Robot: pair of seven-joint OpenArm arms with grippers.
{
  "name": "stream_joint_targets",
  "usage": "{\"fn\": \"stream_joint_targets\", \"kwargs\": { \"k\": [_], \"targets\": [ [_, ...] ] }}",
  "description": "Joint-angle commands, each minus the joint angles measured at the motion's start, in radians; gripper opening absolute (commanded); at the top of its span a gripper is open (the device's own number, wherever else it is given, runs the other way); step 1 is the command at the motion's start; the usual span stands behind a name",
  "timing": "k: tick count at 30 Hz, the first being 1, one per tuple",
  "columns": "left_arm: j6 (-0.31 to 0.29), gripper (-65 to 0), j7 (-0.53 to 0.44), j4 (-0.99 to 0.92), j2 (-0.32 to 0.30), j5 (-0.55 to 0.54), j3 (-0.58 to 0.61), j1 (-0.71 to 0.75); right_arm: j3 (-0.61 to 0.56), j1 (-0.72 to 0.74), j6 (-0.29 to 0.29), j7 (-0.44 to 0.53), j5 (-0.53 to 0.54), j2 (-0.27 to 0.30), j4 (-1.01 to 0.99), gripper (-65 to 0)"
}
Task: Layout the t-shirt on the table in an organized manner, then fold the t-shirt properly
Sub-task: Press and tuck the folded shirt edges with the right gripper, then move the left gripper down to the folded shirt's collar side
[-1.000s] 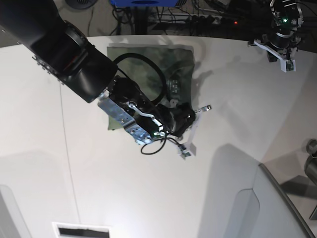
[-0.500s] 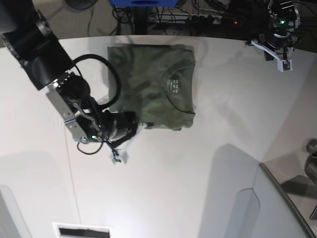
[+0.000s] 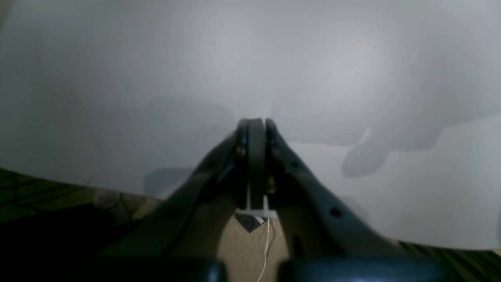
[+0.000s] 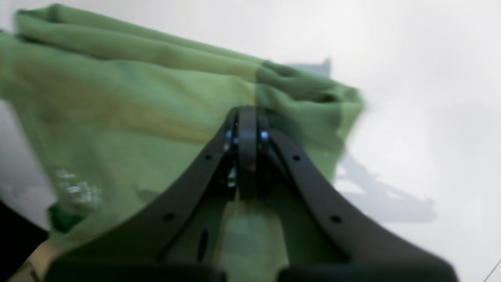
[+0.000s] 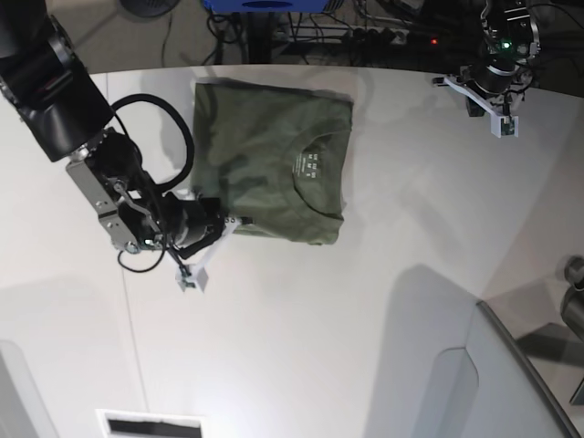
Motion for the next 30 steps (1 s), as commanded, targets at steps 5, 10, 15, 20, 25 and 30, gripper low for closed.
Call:
{"fn": "stream_joint_targets", "kwargs": {
  "k": [5, 10, 15, 20, 25, 30],
  "targets": [
    [0.003, -65.0, -0.016, 0.012, -0.009, -0.004, -0.006, 0.001, 0.005, -0.031, 0.004, 0.007, 0.010, 0.040, 0.221, -65.0],
    [0.003, -65.0, -0.016, 0.013, -0.009, -0.004, -0.006, 0.001, 0.135, -0.176, 0.003, -0.069, 0.010, 0.053, 0.355, -65.0],
    [0.003, -65.0, -0.016, 0.013, -0.009, -0.004, -0.006, 0.001, 0.244, -0.316, 0.007, -0.081, 0.001, 0.053, 0.393, -65.0],
    [0.003, -65.0, -0.016, 0.019, -0.008, -0.004, -0.005, 0.001, 0.244, -0.333, 0.009, -0.024, 0.001, 0.053, 0.290, -65.0],
    [0.001, -65.0, -0.012, 0.022, -0.004, -0.014, 0.003, 0.001, 0.253, -0.353, 0.007, -0.021, 0.008, 0.059, 0.366, -65.0],
    [0.001, -65.0, 0.005, 0.148, -0.001, -0.016, 0.121, 0.014, 0.334, -0.428, 0.004, -0.021, 0.008, 0.082, 0.542, -65.0]
  ]
}}
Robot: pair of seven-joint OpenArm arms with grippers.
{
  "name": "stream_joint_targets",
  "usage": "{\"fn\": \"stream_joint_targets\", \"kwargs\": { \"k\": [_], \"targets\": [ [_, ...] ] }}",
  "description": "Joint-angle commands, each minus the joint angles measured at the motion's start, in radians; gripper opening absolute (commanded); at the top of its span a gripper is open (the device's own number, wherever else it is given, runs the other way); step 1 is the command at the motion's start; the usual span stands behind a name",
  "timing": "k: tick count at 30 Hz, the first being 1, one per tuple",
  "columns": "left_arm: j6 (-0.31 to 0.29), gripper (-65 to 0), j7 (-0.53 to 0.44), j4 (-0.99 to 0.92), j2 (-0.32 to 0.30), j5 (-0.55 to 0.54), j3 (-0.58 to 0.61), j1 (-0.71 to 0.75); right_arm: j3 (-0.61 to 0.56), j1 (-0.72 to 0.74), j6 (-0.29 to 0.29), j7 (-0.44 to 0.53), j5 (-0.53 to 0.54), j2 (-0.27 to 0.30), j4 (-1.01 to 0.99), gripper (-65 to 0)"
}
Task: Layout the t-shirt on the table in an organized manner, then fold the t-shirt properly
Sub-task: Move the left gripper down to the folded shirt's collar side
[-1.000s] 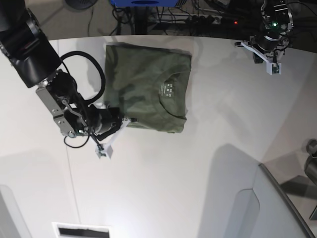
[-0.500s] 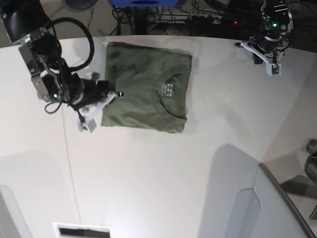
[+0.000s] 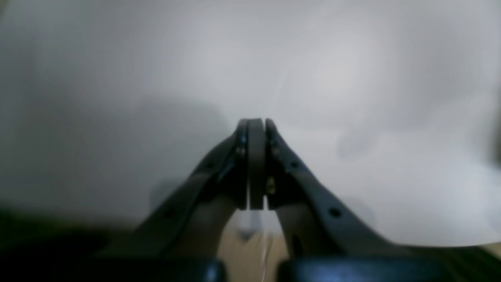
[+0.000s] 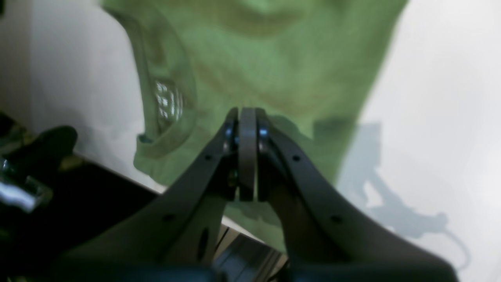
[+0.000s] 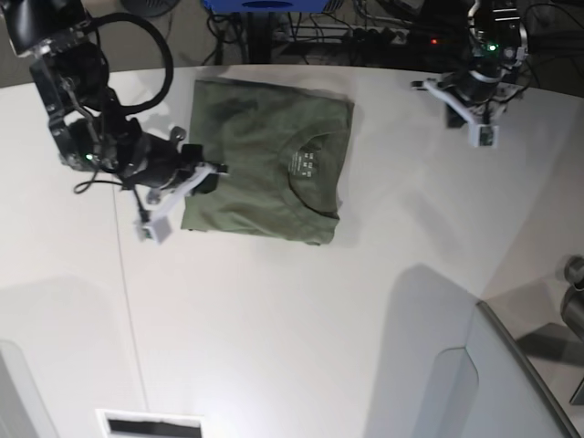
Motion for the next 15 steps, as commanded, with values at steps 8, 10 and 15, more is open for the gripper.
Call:
{"fn": "stream_joint_targets", "kwargs": {
  "k": [8, 10, 15],
  "targets": [
    [-0.036, -37.5, 0.219, 0.156, -0.067, -0.445, 0.013, -0.072, 0.135, -0.038, 0.007, -0.021, -0.005, 0.053, 0.024, -65.0],
    [-0.083, -27.3, 0.224, 0.148, -0.097, -0.571, 0.019, -0.075, 0.138, -0.043, 0.009, -0.024, -0.007, 0.057, 0.009, -65.0],
    [-0.237, -23.7, 0.230, 0.081, -0.116, -0.701, 0.022, -0.121, 0.131, -0.061, 0.009, -0.020, -0.007, 0.085, -0.033, -65.0]
  ]
}}
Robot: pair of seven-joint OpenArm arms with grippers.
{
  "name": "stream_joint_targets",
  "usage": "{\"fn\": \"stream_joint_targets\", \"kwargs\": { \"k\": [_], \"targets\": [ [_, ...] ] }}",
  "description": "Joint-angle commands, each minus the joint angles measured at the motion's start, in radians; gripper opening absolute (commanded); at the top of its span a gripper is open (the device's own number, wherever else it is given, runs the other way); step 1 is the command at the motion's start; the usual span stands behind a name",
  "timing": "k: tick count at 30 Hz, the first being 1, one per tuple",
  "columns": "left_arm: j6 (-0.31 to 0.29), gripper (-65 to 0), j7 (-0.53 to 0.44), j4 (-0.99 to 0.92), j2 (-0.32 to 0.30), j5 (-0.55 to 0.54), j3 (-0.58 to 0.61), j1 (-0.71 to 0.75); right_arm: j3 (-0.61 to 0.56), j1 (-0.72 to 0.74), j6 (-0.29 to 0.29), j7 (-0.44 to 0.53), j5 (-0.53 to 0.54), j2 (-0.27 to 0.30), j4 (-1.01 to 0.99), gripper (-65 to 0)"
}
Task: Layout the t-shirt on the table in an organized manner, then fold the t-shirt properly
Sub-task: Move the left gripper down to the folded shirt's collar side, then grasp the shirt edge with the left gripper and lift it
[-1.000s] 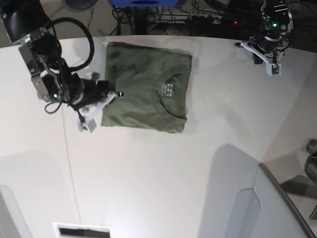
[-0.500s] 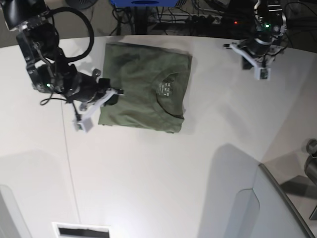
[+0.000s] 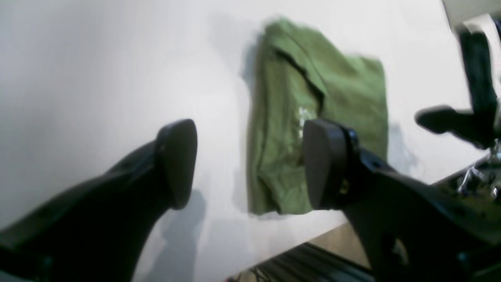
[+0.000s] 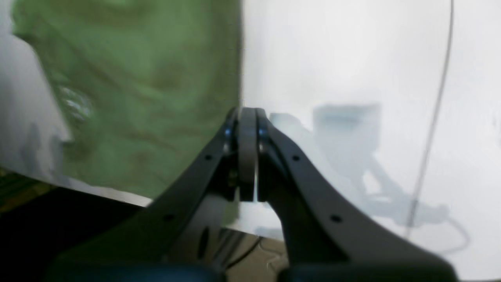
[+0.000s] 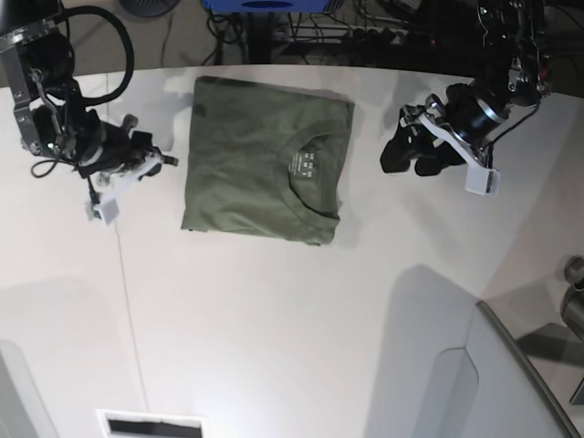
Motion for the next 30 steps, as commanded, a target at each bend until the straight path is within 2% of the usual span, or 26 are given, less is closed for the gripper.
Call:
{"fn": "stream_joint_targets", "kwargs": {
  "k": [1, 6, 11, 18, 24, 30],
  "targets": [
    [-0.017, -23.7, -0.023, -0.023, -0.005, -0.025, -0.003, -0.031, 0.007, 0.009, 0.005, 0.015, 0.009, 0.016, 0.015, -65.0],
    [-0.059, -23.7, -0.028, -0.244, 0.023, -0.023, -0.003, -0.112, 0.015, -0.003, 0.005, 0.015, 0.009, 0.026, 0.016, -65.0],
    [-0.123, -23.7, -0.028, -0.364, 0.050, -0.022, 0.011, -0.168, 0.007, -0.005, 0.005, 0.015, 0.009, 0.033, 0.018, -65.0],
    [-0.126, -23.9, -0.035, -0.488, 0.056, -0.022, 0.121, -0.233, 0.007, -0.005, 0.005, 0.015, 0.009, 0.035, 0.018, -65.0],
    [-0.125, -24.2, -0.172, -0.634, 0.058, -0.022, 0.275, -0.289, 0.007, -0.005, 0.005, 0.015, 0.009, 0.035, 0.016, -65.0],
    [-0.125, -24.4, -0.247, -0.766, 0.093, -0.022, 0.390, -0.352, 0.012, -0.005, 0.005, 0.015, 0.009, 0.033, 0.016, -65.0]
  ]
}}
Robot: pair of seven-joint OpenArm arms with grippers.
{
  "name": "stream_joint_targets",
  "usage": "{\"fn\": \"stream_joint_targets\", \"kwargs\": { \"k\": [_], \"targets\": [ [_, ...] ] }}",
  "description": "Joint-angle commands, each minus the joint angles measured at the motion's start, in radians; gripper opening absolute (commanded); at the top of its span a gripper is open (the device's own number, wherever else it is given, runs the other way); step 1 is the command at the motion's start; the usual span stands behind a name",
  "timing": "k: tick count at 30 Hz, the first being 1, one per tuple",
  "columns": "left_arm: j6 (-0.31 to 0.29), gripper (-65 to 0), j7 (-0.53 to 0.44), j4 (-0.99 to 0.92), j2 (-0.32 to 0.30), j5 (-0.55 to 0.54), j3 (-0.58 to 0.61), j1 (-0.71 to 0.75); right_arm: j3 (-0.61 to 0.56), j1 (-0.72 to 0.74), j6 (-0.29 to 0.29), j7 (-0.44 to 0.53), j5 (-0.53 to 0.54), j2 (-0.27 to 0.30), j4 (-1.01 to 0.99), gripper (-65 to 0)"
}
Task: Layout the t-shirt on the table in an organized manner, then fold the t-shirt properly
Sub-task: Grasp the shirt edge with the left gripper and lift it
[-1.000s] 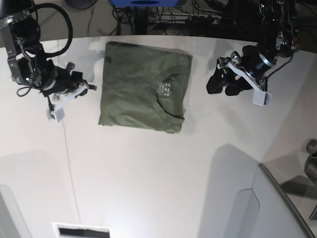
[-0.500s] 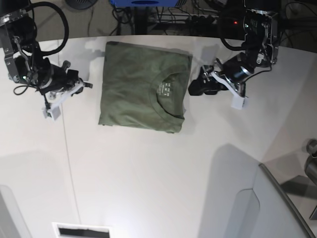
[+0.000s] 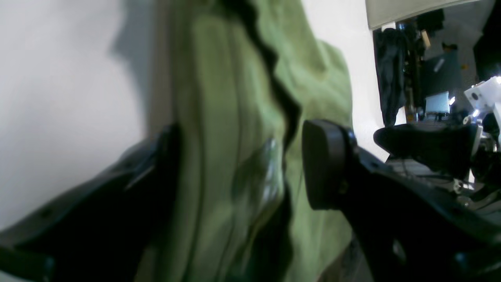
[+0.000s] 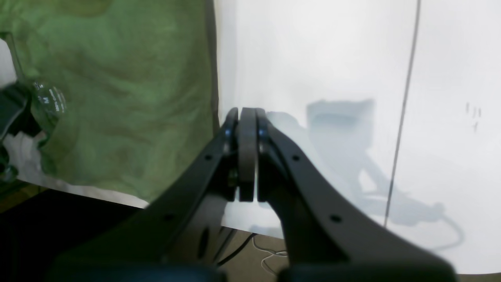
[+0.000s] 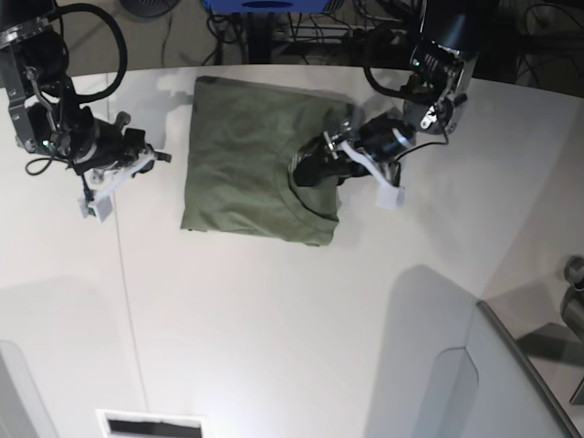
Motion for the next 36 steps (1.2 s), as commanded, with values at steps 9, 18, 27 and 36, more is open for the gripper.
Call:
{"fn": "stream_joint_targets", "kwargs": {
  "k": [9, 18, 27, 36],
  "targets": [
    [0.036, -45.6, -0.021, -0.138, 0.023, 0.040, 0.018, -0.049, 0.014, -0.001, 0.005, 0.011, 0.009, 0.015, 0.014, -65.0],
    [0.037, -65.0, 0.109, -0.085, -0.014, 0.040, 0.019, -0.107, 0.014, -0.005, 0.005, 0.011, 0.009, 0.015, 0.014, -65.0],
    [0.135, -65.0, 0.395, 0.172, -0.078, 0.319, 0.021, -0.164, 0.015, -0.001, 0.005, 0.011, 0.017, 0.009, 0.021, -65.0],
    [0.037, -65.0, 0.444, 0.177, -0.066, 0.696, 0.255, -0.290, 0.015, -0.005, 0.005, 0.011, 0.018, -0.027, 0.023, -65.0]
  ]
}}
